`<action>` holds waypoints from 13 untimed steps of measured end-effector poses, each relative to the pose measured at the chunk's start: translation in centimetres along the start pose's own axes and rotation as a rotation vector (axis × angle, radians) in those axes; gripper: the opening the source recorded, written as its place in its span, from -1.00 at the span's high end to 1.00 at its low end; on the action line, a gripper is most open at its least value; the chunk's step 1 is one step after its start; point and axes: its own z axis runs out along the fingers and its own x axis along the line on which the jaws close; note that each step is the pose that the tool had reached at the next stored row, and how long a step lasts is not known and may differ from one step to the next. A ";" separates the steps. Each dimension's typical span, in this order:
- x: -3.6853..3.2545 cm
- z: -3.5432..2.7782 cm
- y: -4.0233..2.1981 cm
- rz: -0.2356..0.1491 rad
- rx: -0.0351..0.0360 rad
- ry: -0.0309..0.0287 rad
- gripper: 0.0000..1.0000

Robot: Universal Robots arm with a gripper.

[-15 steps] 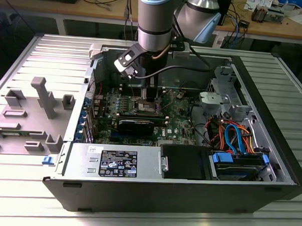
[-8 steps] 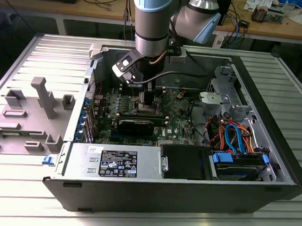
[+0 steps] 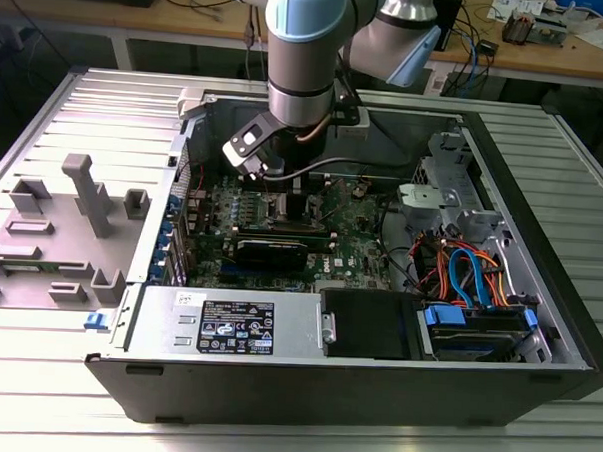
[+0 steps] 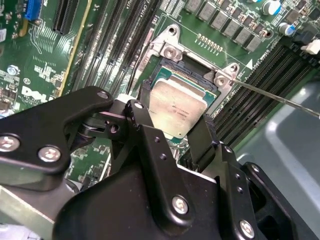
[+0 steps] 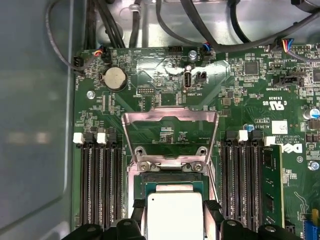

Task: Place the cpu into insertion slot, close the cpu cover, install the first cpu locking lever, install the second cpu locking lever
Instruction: 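Place the cpu into insertion slot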

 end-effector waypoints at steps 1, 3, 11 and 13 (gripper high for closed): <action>-0.01 0.10 0.00 0.011 -0.0004 -0.0005 -0.09; -0.01 0.31 -0.01 0.011 -0.0005 -0.0005 -0.09; -0.05 1.04 -0.05 0.012 0.0000 -0.0006 -0.09; -0.04 1.06 -0.05 0.012 0.0009 -0.0009 -0.09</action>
